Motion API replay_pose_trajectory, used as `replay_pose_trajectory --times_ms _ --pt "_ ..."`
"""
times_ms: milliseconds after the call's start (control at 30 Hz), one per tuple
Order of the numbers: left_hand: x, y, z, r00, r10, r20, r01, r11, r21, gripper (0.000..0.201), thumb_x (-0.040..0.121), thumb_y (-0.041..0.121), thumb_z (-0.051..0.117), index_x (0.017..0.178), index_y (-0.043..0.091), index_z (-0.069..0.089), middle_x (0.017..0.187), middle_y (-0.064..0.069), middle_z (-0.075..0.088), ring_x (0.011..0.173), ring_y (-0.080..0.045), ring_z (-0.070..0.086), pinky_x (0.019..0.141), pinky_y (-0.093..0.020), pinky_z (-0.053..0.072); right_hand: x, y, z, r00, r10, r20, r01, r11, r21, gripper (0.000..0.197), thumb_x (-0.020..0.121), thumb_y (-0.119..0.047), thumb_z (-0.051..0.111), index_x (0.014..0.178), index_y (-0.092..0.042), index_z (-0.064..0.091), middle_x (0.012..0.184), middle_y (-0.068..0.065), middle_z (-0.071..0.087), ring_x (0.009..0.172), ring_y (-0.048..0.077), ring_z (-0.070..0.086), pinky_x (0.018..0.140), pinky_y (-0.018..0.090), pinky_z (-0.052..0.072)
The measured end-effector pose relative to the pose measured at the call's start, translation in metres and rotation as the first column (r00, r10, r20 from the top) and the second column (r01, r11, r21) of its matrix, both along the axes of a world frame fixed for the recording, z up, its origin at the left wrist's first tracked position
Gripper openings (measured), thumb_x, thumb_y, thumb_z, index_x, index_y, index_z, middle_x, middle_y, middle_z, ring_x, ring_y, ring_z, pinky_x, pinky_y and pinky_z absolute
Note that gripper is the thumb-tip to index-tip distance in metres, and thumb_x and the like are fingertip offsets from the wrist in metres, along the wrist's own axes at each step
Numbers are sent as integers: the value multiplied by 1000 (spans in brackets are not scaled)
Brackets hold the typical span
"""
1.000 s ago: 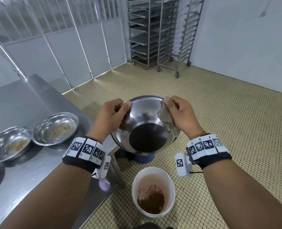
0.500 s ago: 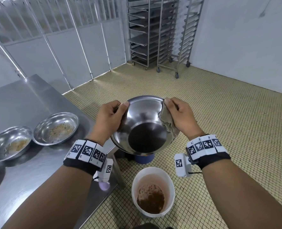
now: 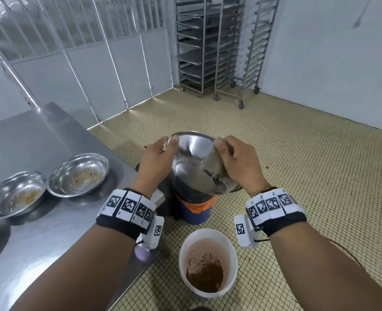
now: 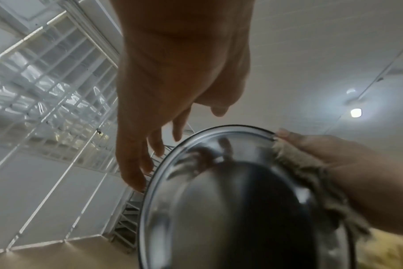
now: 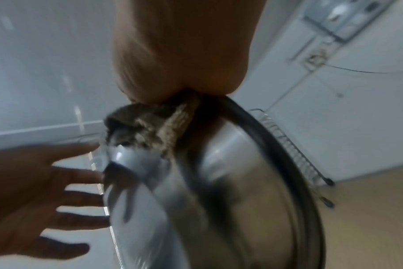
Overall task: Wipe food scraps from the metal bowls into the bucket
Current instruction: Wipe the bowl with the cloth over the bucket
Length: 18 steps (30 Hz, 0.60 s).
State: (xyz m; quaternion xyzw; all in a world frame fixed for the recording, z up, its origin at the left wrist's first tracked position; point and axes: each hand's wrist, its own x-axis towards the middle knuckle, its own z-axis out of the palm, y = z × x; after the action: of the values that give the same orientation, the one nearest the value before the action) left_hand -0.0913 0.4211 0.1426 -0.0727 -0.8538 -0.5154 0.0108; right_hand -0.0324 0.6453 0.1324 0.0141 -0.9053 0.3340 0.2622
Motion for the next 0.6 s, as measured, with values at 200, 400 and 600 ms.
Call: replay_pose_trajectory --times_ms 200,400,600 --pt "7 15 7 830 -23 558 -213 911 354 60 85 64 72 109 8 72 105 -13 76 92 -31 74 75 -48 65 9 -25 -2 990 137 -30 -126 962 243 47 104 -55 36 82 -20 58 58 -9 51 51 11 50 51 31 43" --pt "4 -4 -11 851 68 520 -332 838 433 23 89 -7 52 103 3 67 79 -10 61 63 -23 62 56 -33 57 18 -30 -14 980 195 43 -191 978 -82 35 105 -47 44 86 -28 66 66 -9 61 58 7 57 54 22 45" --pt "17 -21 -22 942 -49 331 -119 876 468 40 88 -12 54 110 12 76 90 -15 74 70 -29 70 63 -39 61 7 -16 1 978 177 109 -161 977 -140 32 105 -47 48 81 -33 64 66 -16 65 59 4 59 55 19 42"
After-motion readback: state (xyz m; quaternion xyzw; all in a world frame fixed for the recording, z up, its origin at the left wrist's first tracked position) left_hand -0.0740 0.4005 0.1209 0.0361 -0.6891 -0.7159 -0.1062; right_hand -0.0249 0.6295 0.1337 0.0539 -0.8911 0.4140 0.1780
